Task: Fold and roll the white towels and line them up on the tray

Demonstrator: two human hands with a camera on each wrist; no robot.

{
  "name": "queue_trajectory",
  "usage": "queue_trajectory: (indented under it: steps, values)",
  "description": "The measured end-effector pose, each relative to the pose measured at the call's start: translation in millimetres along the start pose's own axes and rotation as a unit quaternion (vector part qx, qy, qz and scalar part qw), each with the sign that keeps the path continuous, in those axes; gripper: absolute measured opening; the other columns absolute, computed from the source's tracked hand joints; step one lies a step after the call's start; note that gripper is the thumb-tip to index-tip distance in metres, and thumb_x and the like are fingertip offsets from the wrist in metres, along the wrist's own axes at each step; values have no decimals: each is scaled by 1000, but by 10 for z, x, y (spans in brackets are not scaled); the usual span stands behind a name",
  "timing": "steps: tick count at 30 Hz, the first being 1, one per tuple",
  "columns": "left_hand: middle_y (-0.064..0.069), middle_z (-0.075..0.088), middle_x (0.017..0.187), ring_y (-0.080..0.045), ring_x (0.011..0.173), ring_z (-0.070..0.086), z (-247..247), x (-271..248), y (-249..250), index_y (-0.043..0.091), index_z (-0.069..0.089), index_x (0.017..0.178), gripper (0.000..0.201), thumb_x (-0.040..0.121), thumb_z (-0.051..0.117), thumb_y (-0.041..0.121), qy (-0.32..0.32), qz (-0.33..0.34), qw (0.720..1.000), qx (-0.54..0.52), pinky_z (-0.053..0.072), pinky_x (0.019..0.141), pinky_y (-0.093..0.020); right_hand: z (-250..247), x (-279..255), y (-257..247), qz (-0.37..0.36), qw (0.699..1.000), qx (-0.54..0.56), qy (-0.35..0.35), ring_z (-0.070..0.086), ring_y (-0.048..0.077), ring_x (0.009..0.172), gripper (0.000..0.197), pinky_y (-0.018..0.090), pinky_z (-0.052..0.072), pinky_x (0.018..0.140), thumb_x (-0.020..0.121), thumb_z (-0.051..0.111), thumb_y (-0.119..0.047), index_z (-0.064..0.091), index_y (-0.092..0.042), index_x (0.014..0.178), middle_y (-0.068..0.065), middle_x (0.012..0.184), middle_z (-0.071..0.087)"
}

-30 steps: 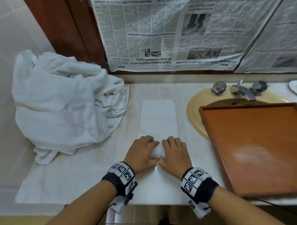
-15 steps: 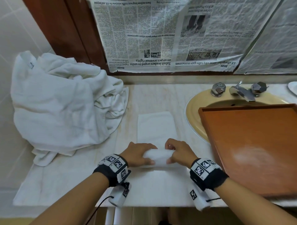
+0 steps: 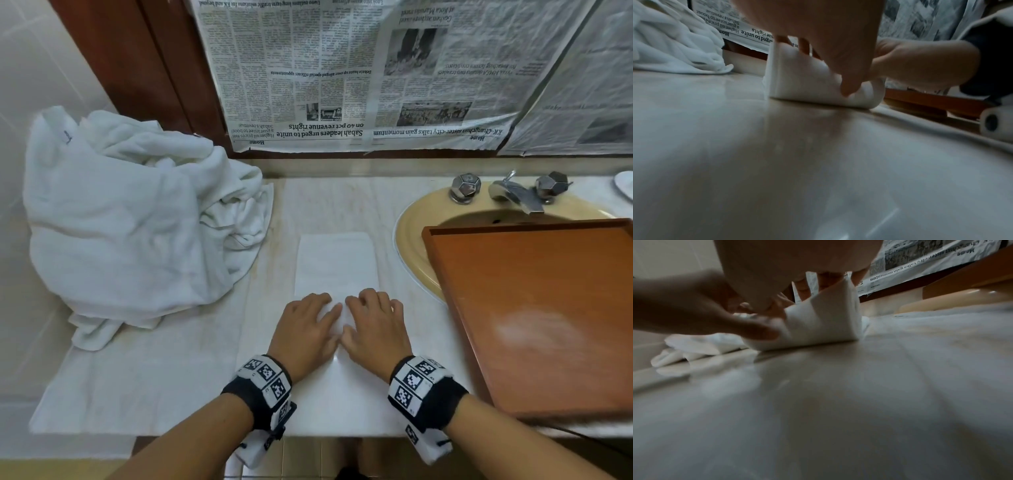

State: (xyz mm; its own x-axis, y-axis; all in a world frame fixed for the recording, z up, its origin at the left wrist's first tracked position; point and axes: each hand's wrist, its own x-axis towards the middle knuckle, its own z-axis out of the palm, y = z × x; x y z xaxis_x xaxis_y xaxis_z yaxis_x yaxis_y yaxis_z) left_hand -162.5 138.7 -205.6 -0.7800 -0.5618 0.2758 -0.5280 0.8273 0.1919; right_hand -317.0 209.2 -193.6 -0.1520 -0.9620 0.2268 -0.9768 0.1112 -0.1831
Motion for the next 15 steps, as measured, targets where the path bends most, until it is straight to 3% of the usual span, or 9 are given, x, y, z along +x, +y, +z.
queue_trajectory:
  steps: [2, 4, 7, 9, 12, 15]
  values:
    - [-11, 60, 122, -27, 111, 55, 35, 25, -48, 13, 62, 124, 56, 75, 60, 40, -32, 4, 999, 35, 45, 87, -40, 12, -8, 64, -14, 999, -24, -35, 47, 22, 95, 56, 40, 39, 80, 57, 71, -38, 55, -22, 109, 0, 103, 51]
    - [-9, 61, 121, -27, 112, 53, 44, 114, -102, 16, 61, 127, 63, 69, 70, 37, -45, -6, 998, 49, 38, 90, -40, 14, 47, 106, -21, 997, -45, -62, 50, 23, 96, 67, 41, 41, 80, 50, 79, -26, 55, -20, 113, 2, 106, 52]
    - [-4, 66, 109, -26, 98, 61, -23, 267, -130, 21, 65, 120, 67, 60, 82, 46, -76, -24, 996, 44, 43, 83, -41, -4, 141, 155, -11, 995, -34, -89, 55, 24, 87, 70, 40, 44, 74, 48, 83, -17, 57, -17, 113, 2, 99, 55]
    - [-4, 67, 107, -28, 95, 62, -81, 323, -160, 21, 64, 122, 64, 67, 72, 54, -93, -28, 995, 12, 45, 79, -42, -42, 156, 180, -1, 994, 10, -106, 56, 25, 92, 71, 40, 41, 79, 56, 83, -20, 54, -16, 121, 1, 104, 56]
    - [2, 61, 122, -21, 110, 54, -172, 354, -241, 30, 50, 134, 60, 82, 54, 60, -199, -54, 977, -55, 39, 90, -37, -129, 130, 239, 29, 978, 121, -170, 48, 20, 112, 54, 35, 30, 94, 82, 70, -27, 47, -22, 131, -4, 120, 53]
    - [3, 60, 123, -19, 113, 53, -271, 363, -263, 29, 53, 131, 58, 83, 49, 62, -309, -97, 928, -183, 39, 92, -33, -212, 128, 294, 97, 930, 254, -247, 53, 22, 103, 34, 36, 41, 93, 80, 70, -28, 56, -30, 112, -4, 109, 61]
